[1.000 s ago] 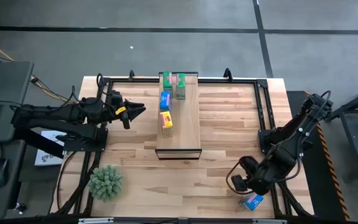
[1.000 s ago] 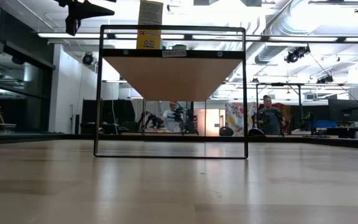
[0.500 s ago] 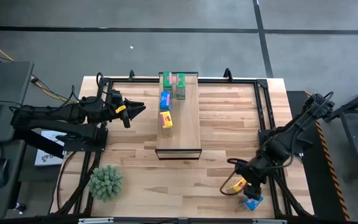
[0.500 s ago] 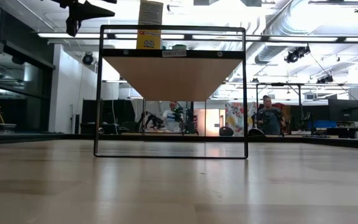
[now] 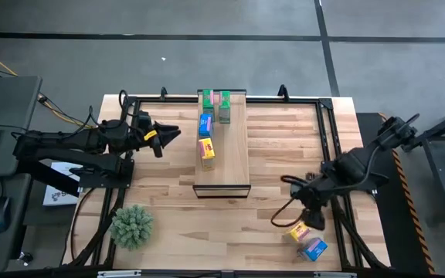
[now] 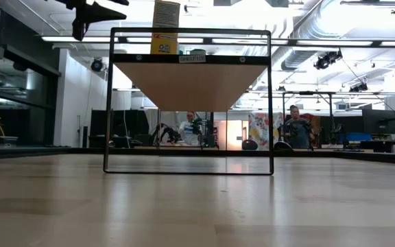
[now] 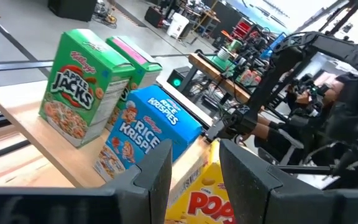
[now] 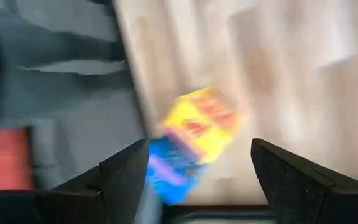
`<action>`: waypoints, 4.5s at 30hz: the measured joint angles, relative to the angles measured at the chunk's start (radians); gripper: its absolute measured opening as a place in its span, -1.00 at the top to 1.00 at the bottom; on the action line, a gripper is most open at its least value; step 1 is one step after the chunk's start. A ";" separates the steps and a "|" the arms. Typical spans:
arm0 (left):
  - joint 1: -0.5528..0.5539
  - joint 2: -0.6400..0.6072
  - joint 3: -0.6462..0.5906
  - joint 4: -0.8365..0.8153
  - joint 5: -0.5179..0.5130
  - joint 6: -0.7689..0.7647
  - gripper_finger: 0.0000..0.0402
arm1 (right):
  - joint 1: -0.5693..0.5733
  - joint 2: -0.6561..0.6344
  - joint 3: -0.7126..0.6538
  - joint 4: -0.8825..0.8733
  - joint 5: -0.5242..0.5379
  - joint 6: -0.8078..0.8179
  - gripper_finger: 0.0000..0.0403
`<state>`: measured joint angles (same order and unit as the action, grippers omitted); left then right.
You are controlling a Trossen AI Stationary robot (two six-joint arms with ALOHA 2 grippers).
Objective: Stack cereal on shelf
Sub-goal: Put the yellow cereal on the shelf
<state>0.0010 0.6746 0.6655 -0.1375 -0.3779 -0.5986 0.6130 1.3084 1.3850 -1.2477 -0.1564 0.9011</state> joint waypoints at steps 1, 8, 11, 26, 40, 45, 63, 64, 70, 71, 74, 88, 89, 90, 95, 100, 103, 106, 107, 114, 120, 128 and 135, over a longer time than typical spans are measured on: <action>0.000 0.000 0.000 0.000 -0.006 0.000 0.37 | 0.012 -0.001 0.010 -0.037 0.040 -0.068 -0.37; 0.000 0.000 0.000 0.000 -0.032 0.000 0.37 | 0.079 0.020 -0.003 -0.005 0.096 -0.368 -0.37; 0.000 0.000 0.000 0.000 -0.032 0.000 0.37 | 0.114 0.044 -0.030 0.012 0.084 -0.431 -0.37; 0.000 0.000 0.000 0.000 -0.022 0.009 0.37 | 0.204 0.221 -0.092 0.129 0.130 -0.517 -0.37; 0.000 0.000 0.000 -0.001 -0.020 0.020 0.37 | 0.215 0.289 -0.092 0.177 0.163 -0.543 -0.37; 0.000 0.000 0.000 -0.001 0.000 0.020 0.37 | 0.219 0.305 -0.090 0.181 0.127 -0.543 -0.37; 0.000 0.000 0.000 -0.001 0.001 0.027 0.37 | 0.212 0.289 -0.091 0.204 0.178 -0.525 -0.37; 0.000 0.000 0.000 -0.001 0.001 0.027 0.37 | 0.212 0.282 -0.091 0.204 0.178 -0.525 -0.37; 0.000 0.000 0.000 -0.001 0.002 0.027 0.37 | 0.212 0.262 -0.091 0.195 0.152 -0.532 -0.37; 0.000 0.000 0.000 -0.001 0.001 0.027 0.37 | 0.213 0.260 -0.091 0.192 0.138 -0.543 -0.37; 0.000 0.000 0.000 -0.001 0.002 0.027 0.37 | 0.222 0.258 -0.091 0.190 0.111 -0.570 -0.37; 0.000 0.000 0.000 -0.001 0.002 0.027 0.37 | 0.232 0.258 -0.092 0.191 0.157 -0.566 -0.37; 0.000 0.000 0.000 -0.001 0.002 0.027 0.37 | 0.232 0.258 -0.092 0.191 0.155 -0.566 -0.37; 0.000 0.000 0.000 -0.001 0.002 0.027 0.37 | 0.232 0.258 -0.092 0.191 0.155 -0.566 -0.37; 0.000 0.000 0.000 -0.001 0.001 0.027 0.37 | 0.232 0.258 -0.092 0.191 0.156 -0.566 -0.37; 0.000 0.000 0.000 -0.001 0.001 0.027 0.37 | 0.232 0.281 -0.092 0.191 0.146 -0.568 -0.37; 0.000 0.000 0.000 -0.002 0.002 0.027 0.37 | 0.232 0.302 -0.092 0.184 0.158 -0.567 -0.37; 0.000 0.000 0.000 -0.002 0.002 0.027 0.37 | 0.232 0.320 -0.092 0.186 0.159 -0.569 -0.37; 0.000 0.000 0.000 -0.002 0.002 0.027 0.37 | 0.232 0.326 -0.092 0.183 0.157 -0.569 -0.37; 0.000 0.000 0.000 -0.002 0.001 0.027 0.37 | 0.232 0.362 -0.092 0.174 0.152 -0.570 -0.37; 0.000 0.000 0.000 -0.002 0.001 0.027 0.37 | 0.231 0.387 -0.092 0.166 0.164 -0.570 -0.32; 0.000 0.000 0.000 -0.002 0.001 0.027 0.37 | 0.231 0.381 -0.092 0.106 0.170 -0.570 -0.09; 0.000 0.000 0.000 -0.002 0.001 0.035 0.37 | 0.196 0.257 -0.092 0.068 0.174 -0.561 0.02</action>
<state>0.0006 0.6748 0.6655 -0.1390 -0.3767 -0.5635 0.8094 1.5659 1.2930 -1.1799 0.0173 0.3401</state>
